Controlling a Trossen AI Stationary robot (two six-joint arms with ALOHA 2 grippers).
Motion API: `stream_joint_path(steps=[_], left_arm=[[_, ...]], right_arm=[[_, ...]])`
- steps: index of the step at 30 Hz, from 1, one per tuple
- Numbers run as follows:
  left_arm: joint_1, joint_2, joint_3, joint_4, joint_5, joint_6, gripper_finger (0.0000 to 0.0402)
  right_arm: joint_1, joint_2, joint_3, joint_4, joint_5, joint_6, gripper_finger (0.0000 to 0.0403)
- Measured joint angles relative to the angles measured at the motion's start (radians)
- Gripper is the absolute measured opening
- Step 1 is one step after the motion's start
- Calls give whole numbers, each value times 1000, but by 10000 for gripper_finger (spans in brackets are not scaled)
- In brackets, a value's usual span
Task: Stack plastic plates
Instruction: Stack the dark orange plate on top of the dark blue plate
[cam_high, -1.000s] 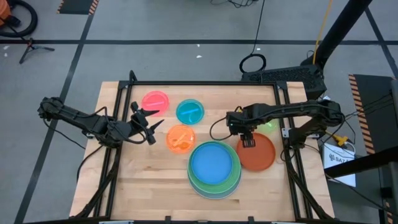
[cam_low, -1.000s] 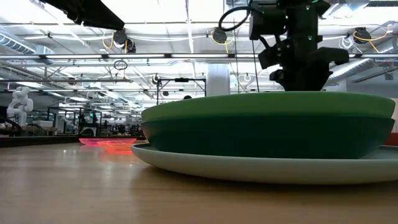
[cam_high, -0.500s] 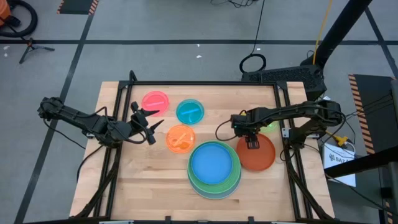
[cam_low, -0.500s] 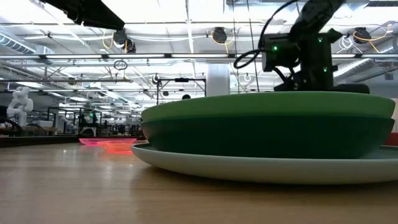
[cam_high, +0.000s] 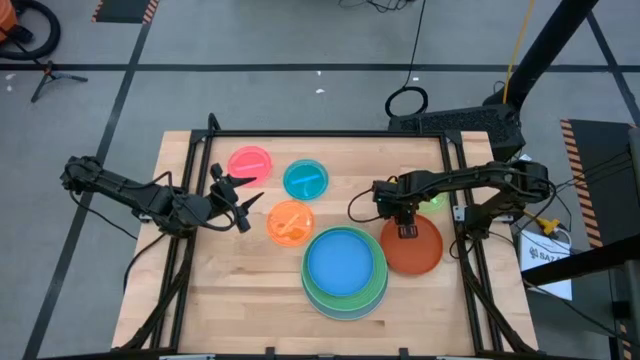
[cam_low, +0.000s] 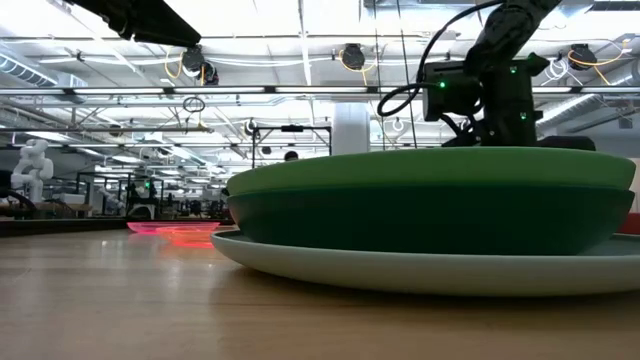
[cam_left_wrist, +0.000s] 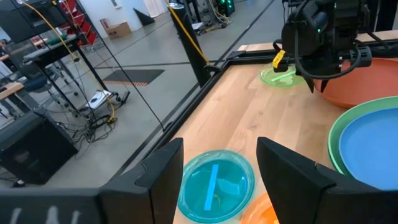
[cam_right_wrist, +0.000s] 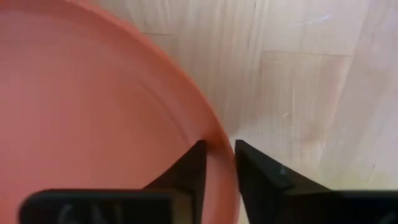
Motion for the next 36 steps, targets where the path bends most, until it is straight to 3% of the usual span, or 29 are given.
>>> stream_joint_path(steps=[6,14,32,36], left_arm=[[0,0,0,0,0,0,209],[0,0,0,1,0,0,209],[0,0,0,0,0,-5,209],[0,0,0,0,0,-5,209]], right_arm=[[0,-2,1,-45,-8,-16,18],[1,-8,57,-185,-1,23,8],[1,-8,493,-579,231,119,2],[-2,-8,586,-601,229,169,1]])
